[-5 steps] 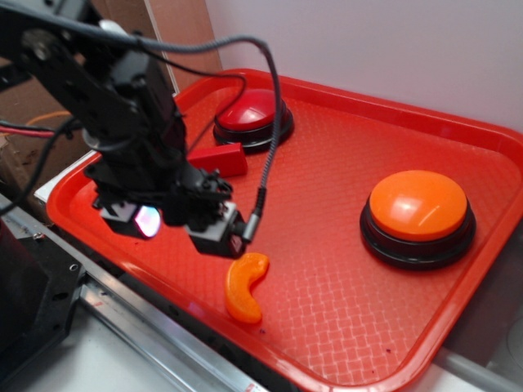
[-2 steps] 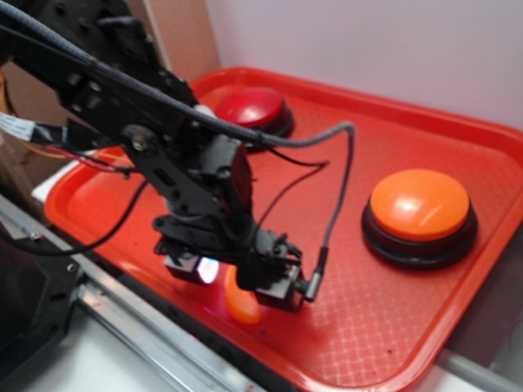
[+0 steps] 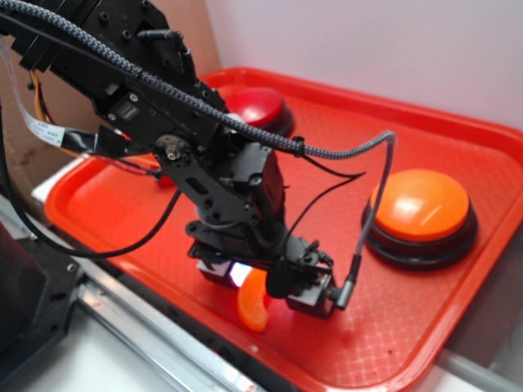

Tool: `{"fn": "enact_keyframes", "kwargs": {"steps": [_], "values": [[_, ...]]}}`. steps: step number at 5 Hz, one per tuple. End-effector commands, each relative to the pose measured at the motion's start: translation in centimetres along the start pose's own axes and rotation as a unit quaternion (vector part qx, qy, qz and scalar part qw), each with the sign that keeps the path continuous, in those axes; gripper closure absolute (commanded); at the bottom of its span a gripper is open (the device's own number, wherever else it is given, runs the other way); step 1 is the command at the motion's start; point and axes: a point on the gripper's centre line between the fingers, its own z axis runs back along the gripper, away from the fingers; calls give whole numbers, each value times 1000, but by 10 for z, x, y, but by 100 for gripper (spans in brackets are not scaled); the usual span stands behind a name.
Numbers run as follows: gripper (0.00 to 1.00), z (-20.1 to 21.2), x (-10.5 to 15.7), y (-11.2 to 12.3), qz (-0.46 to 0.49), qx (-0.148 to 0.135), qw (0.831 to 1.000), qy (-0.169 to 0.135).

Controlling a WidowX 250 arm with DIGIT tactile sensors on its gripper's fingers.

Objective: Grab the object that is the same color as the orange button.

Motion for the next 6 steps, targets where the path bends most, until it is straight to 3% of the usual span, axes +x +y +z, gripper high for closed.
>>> {"fn": "enact_keyframes", "kwargs": {"steps": [1,4,5,6], "values": [[100,-11,3,4,8,18,1000,14],[100,-2,2,14,-4,25,999,23],[100,13,4,18,-17,41,999,17],[100,36,7,28,-7,34,999,2]]}}
